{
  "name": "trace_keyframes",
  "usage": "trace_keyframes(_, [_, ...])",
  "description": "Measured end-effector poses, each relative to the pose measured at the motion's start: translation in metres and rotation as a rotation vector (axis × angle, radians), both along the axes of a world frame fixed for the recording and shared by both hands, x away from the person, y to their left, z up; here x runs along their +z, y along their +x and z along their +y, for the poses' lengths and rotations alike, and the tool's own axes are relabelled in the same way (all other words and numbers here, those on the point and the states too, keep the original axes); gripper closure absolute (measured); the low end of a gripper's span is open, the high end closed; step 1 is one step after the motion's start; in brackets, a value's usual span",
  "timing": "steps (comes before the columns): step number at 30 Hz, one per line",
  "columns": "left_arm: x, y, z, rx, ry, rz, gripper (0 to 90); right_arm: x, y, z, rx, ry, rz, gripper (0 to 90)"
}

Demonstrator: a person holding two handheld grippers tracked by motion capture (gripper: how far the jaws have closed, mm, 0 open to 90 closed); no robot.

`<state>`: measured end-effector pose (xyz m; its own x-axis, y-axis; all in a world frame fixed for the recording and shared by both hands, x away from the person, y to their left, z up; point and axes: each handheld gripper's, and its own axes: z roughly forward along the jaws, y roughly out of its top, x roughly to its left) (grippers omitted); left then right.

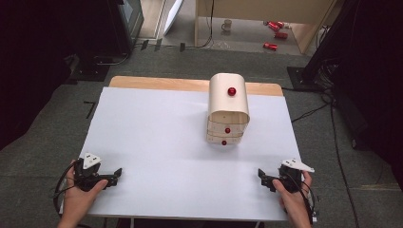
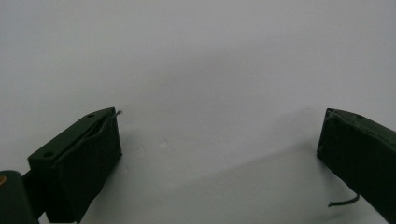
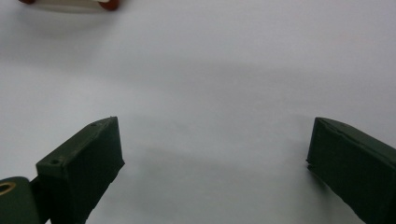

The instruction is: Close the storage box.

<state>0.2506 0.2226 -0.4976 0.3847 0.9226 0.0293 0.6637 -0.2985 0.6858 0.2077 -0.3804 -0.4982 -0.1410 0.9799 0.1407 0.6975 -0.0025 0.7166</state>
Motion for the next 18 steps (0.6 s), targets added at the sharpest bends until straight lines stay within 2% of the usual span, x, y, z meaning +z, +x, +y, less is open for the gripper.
trace_keyframes(6, [0.000, 0.000, 0.000, 0.000, 0.000, 0.000, 0.0, -0.001, -0.007, -0.013, -0.017, -0.008, 0.003, 2.9])
trace_keyframes(18, [0.000, 0.000, 0.000, 0.000, 0.000, 0.000, 0.0, -0.001, -0.012, -0.020, -0.030, -0.025, 0.003, 2.9])
